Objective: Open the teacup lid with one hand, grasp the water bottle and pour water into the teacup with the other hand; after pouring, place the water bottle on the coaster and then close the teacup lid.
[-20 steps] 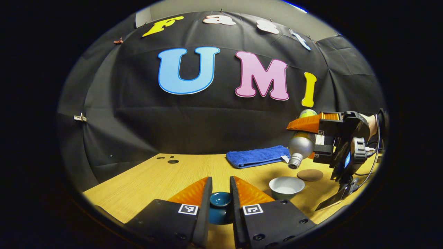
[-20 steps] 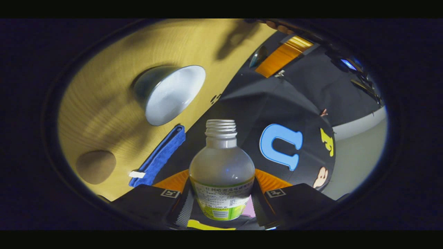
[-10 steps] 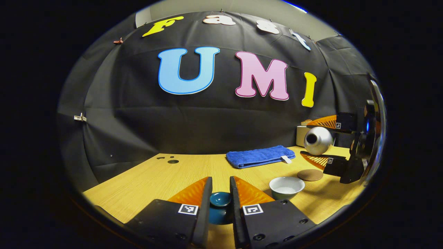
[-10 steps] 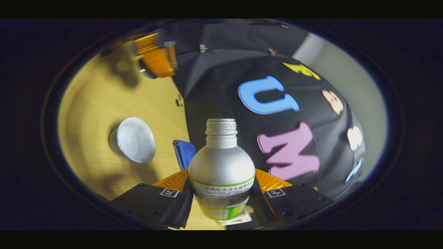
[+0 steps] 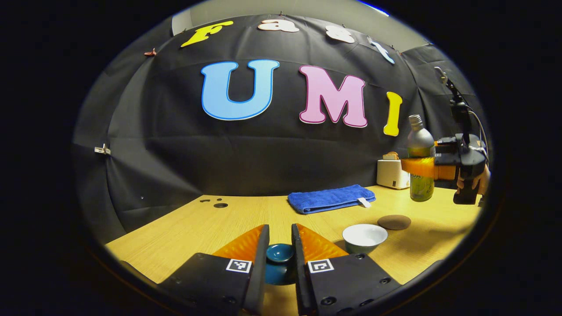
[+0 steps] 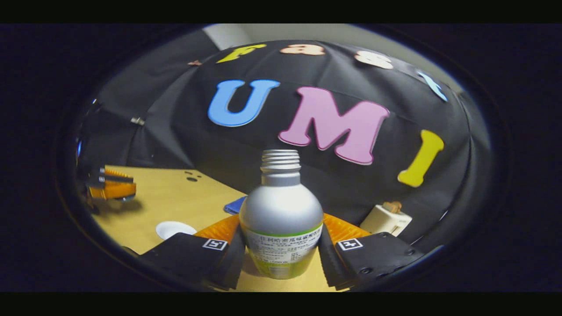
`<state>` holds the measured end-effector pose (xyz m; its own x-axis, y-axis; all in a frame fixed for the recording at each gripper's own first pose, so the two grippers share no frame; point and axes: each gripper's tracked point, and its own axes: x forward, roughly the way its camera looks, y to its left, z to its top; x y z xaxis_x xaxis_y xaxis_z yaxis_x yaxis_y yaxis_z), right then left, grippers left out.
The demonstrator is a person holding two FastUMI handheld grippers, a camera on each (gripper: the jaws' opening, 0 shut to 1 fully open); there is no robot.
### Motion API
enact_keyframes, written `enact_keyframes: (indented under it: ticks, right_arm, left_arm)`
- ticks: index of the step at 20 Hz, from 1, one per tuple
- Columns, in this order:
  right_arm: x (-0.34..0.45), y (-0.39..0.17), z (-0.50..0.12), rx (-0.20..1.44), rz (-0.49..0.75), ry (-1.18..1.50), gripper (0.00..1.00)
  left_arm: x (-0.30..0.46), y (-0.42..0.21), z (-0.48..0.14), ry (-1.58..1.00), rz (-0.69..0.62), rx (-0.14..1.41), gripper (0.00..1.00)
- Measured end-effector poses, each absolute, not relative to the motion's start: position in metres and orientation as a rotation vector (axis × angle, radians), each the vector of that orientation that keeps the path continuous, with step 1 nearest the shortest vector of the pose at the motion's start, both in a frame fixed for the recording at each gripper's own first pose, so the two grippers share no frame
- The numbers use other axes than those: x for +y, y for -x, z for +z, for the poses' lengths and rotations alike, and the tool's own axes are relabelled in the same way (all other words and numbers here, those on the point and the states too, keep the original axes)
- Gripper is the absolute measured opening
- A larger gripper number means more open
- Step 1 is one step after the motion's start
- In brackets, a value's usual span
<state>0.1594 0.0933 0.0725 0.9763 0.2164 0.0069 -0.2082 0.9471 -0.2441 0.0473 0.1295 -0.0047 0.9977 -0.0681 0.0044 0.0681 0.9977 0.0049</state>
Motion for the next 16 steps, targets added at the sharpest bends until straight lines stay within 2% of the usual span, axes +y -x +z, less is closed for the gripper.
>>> enact_keyframes:
  ticks: [1, 6, 13, 16]
  right_arm:
    - [0.086, -0.16, 0.074, -0.03, 0.215, 0.165, 0.77]
    - [0.086, -0.182, 0.065, 0.006, 0.289, -0.098, 0.75]
    - [0.094, -0.215, 0.003, 0.137, 0.324, -0.175, 0.75]
    - [0.086, -0.225, -0.003, 0.118, 0.299, -0.151, 0.76]
  left_arm:
    - [0.129, -0.047, -0.004, -0.005, -0.068, -0.005, 0.32]
    - [0.129, -0.047, -0.004, -0.005, -0.068, -0.005, 0.32]
    - [0.129, -0.047, -0.004, -0.006, -0.068, -0.005, 0.32]
    - [0.129, -0.047, -0.005, -0.007, -0.068, -0.006, 0.32]
